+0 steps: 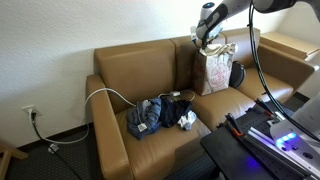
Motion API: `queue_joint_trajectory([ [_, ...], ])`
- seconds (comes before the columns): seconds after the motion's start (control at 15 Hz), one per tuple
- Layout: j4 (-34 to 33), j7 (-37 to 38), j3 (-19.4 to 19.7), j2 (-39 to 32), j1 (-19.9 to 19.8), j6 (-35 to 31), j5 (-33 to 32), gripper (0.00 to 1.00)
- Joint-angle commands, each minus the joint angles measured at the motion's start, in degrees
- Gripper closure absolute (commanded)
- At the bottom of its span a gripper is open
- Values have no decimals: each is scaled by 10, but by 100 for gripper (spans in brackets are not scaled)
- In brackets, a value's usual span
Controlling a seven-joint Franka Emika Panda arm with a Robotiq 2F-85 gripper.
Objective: Place the white fabric and the black fabric in the bag
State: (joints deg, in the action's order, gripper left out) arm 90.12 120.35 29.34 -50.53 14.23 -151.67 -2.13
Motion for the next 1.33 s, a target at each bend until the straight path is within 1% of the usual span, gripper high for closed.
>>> queue_joint_trajectory([
  [0.0,24,-19,-1,27,-76,24,-19,99],
  [0.07,22,-46,-10,28,-109,33,-19,99],
  [0.27,9,-174,-67,18,-227,59,8,99],
  [0.33,4,-207,-80,7,-254,59,16,99],
  [0.4,1,-241,-101,1,-282,62,32,97],
  [0.47,0,-268,-112,-5,-300,63,41,72],
  [0.53,5,-300,-126,-4,-317,56,53,71],
  [0.67,15,-351,-142,8,-333,52,74,59],
  [0.73,24,-374,-150,19,-337,42,87,50],
  [0.87,37,-414,-162,42,-340,25,118,36],
  [1.0,48,-462,-190,69,-346,1,158,23],
  [1.13,72,-512,-209,112,-346,-25,192,8],
  [1.2,85,-538,-213,137,-345,-25,201,2],
  [1.27,105,-571,-224,167,-349,-23,215,0],
])
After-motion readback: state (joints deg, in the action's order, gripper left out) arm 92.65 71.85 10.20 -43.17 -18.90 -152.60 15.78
